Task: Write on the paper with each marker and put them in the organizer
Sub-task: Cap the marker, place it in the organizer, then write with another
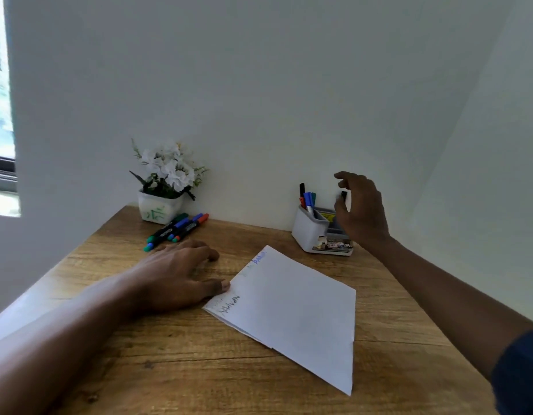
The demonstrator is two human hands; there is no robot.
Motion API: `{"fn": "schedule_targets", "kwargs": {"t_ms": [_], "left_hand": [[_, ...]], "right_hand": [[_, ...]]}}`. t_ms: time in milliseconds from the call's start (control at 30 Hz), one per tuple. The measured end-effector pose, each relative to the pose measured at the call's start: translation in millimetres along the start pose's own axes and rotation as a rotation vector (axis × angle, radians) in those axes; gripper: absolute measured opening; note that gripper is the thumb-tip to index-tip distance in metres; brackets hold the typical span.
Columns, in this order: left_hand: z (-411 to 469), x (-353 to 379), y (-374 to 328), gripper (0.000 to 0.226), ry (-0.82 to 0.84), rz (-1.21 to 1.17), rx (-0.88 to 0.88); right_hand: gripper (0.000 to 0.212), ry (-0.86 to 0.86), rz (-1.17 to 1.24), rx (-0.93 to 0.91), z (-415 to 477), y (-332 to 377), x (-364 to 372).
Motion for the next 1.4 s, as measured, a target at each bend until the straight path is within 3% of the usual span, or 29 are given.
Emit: {"fn": "schedule_targets", "kwargs": {"t_ms": [133, 267, 367, 500, 733, 900, 1133, 1267, 1400], "left_hand": [[-3, -1, -2, 0.075, -0.011, 0.016, -0.007], [-4, -1, -3, 0.076, -0.002, 0.014, -0.009], [-4, 0, -2, 0.075, 0.013, 0.011, -0.018], [-2, 1, 0, 0.076, 0.01, 0.009, -0.011], [3, 2, 6, 0.076, -0.023, -0.003, -0.001], [5, 2, 7, 0.077, -0.033, -0.008, -0.004], [3, 2, 7, 0.078, -0.025, -0.012, -0.005], [3, 2, 7, 0.078, -0.012, -0.023, -0.011], [2, 0, 3, 0.076, -0.003, -0.003, -0.011]], "right_hand": [[0.027, 0.086, 0.133, -0.228, -7, 69, 16], [0.015, 0.419, 0.283, -0.203, -13, 112, 79], [0.017, 0.623, 0.347, -0.134, -11, 133, 136], [0.021, 0.65, 0.444, -0.058, 10, 155, 182], [0.032, 0.948, 0.422, -0.169, 13, 201, 230], [0.026, 0.989, 0.163, -0.375, 12, 208, 231], [0.017, 0.92, -0.07, -0.61, 3, 215, 205], [0.009, 0.846, -0.06, -0.564, 4, 204, 168], [0.011, 0.737, 0.058, -0.374, -3, 175, 112]]}}
Point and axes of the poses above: each hand's wrist, its own z-axis towards the middle knuckle, its own x-axis out of the palm, y = z × x, the point moved 10 cm from there along z, towards the middle knuckle, and after that the axes turned 4 degrees about -x, right-handed, at the moved point
